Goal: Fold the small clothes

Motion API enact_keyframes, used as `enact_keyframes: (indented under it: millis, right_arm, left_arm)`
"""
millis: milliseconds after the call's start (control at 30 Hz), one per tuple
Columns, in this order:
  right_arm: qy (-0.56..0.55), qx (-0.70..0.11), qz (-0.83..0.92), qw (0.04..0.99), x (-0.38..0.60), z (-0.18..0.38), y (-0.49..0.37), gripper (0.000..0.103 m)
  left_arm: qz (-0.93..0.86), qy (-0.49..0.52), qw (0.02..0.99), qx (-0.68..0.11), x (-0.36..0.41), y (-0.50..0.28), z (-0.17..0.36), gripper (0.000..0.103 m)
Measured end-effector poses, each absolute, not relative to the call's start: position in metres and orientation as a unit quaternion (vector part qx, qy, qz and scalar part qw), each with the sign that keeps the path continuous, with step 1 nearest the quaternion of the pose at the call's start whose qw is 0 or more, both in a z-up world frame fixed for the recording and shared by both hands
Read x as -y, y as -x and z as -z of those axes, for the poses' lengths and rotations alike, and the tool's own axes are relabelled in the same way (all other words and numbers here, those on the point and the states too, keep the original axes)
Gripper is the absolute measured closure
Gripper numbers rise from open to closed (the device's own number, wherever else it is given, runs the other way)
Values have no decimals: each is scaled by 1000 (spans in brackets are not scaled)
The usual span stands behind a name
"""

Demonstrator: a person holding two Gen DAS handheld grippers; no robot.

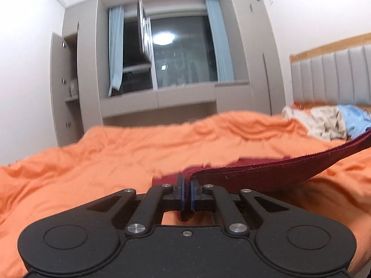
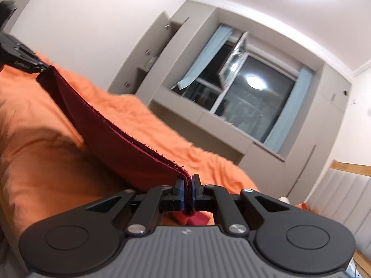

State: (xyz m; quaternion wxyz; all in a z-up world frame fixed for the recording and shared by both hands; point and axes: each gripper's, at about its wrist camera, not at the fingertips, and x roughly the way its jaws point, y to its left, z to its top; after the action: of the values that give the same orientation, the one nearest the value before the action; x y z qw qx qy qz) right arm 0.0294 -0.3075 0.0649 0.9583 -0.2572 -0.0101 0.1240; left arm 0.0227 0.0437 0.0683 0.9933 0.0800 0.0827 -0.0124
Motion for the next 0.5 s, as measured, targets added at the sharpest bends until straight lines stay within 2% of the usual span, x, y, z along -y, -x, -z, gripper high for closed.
enact_keyframes:
  millis: [300,500]
  right_arm:
    - [225,73,-109,965,337,-104,48,96]
    - [219,73,-113,966,344,-117,60,96]
  left_arm:
    - [37,-85,996,-14,-16,45,-114,99]
    - [50,-90,995,14,-1,93,-136,99]
